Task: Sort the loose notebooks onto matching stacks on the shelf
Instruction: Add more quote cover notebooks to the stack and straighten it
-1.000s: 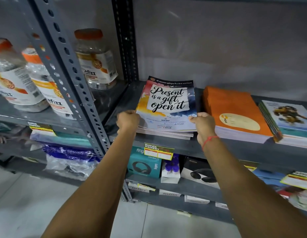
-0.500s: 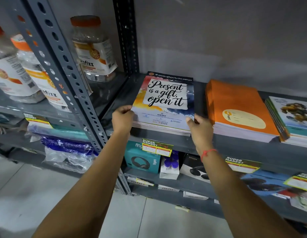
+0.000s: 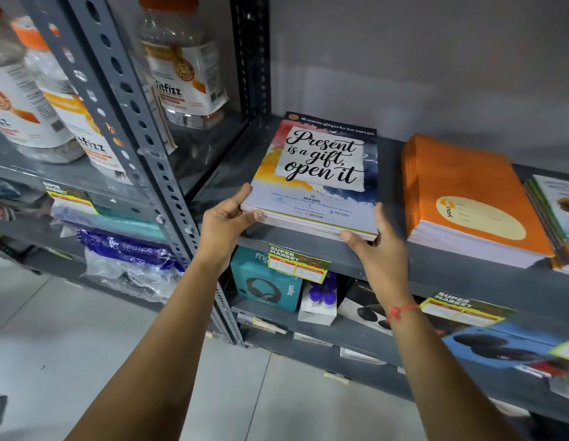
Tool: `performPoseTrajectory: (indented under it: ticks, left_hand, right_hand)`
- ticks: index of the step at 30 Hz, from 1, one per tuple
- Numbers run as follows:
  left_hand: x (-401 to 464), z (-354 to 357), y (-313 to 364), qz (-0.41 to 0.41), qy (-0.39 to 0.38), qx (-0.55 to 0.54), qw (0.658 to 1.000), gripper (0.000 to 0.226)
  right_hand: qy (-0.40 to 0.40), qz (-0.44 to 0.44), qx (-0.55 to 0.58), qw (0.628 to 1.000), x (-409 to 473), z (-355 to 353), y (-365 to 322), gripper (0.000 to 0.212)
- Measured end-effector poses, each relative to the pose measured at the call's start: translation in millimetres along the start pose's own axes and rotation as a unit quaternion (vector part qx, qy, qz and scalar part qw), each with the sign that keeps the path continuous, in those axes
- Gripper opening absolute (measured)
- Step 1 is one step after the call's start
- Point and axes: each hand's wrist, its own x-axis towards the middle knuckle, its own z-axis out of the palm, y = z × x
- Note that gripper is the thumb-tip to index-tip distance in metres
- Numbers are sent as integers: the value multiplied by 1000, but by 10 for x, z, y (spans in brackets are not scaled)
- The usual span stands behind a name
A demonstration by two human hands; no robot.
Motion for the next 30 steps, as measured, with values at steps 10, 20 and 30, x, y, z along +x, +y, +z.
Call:
performPoseTrajectory:
  ticks: [10, 20, 30]
  left_hand:
    - [26, -21, 14, -6, 6, 22, 1000, 51]
    - [36, 12, 9, -4, 23, 18, 1000, 48]
    - [13, 37, 46, -15, 27, 5, 1000, 51]
  right_hand:
    - [-13, -2, 2, 1000, 28, -28, 51, 78]
    - [2, -17, -21, 1000, 22, 18, 59, 73]
    - [-2, 2, 10, 1000, 105, -2, 118, 71]
